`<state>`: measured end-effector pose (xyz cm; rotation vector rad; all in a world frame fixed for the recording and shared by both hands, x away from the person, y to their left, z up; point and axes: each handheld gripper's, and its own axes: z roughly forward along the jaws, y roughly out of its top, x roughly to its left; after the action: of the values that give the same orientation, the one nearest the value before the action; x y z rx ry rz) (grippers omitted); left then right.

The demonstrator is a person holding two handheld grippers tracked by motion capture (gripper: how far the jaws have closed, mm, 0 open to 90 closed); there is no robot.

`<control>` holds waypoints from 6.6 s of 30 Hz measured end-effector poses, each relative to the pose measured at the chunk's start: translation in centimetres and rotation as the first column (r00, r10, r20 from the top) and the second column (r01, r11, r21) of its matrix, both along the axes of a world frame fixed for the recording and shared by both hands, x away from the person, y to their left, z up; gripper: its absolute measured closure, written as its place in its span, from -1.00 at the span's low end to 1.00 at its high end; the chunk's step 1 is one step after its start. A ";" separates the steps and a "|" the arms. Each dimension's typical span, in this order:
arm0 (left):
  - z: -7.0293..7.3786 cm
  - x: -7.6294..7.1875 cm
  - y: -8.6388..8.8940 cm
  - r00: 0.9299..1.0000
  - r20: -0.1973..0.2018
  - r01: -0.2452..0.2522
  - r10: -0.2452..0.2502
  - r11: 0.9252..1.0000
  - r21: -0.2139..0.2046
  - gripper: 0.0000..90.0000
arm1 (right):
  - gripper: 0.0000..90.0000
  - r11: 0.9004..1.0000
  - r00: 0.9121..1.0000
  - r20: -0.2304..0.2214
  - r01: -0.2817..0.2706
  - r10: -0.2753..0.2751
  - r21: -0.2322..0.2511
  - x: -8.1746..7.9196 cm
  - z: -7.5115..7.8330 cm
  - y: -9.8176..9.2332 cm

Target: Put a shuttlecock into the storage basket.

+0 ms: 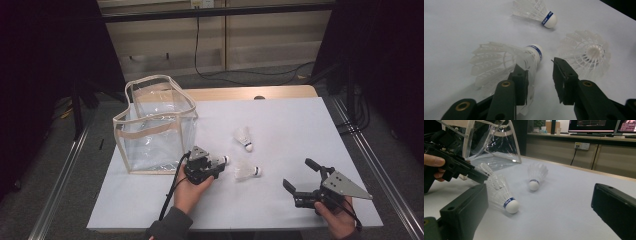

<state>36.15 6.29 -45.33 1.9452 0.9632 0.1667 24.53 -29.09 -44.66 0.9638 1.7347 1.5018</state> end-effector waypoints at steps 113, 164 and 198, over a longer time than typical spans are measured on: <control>10.0 2.9 -0.8 0.967 -0.206 0.173 -0.148 0.979 0.110 0.99 | -0.99 1.000 1.000 0.004 0.013 -0.013 0.020 -0.1 0.1 -0.7; 16.2 5.5 -0.7 0.958 -0.247 0.191 -0.143 0.965 0.182 0.99 | -0.98 1.000 1.000 0.004 0.011 -0.011 0.023 -0.2 0.2 -0.6; 19.7 6.8 -0.9 0.958 -0.255 0.185 -0.129 0.960 0.210 0.99 | -0.98 1.000 1.000 0.004 0.004 -0.004 0.026 -0.2 0.2 -0.7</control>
<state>42.92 5.41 -25.64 2.2887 0.9708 -0.0528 24.37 -29.79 -44.47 0.9761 1.7131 1.5261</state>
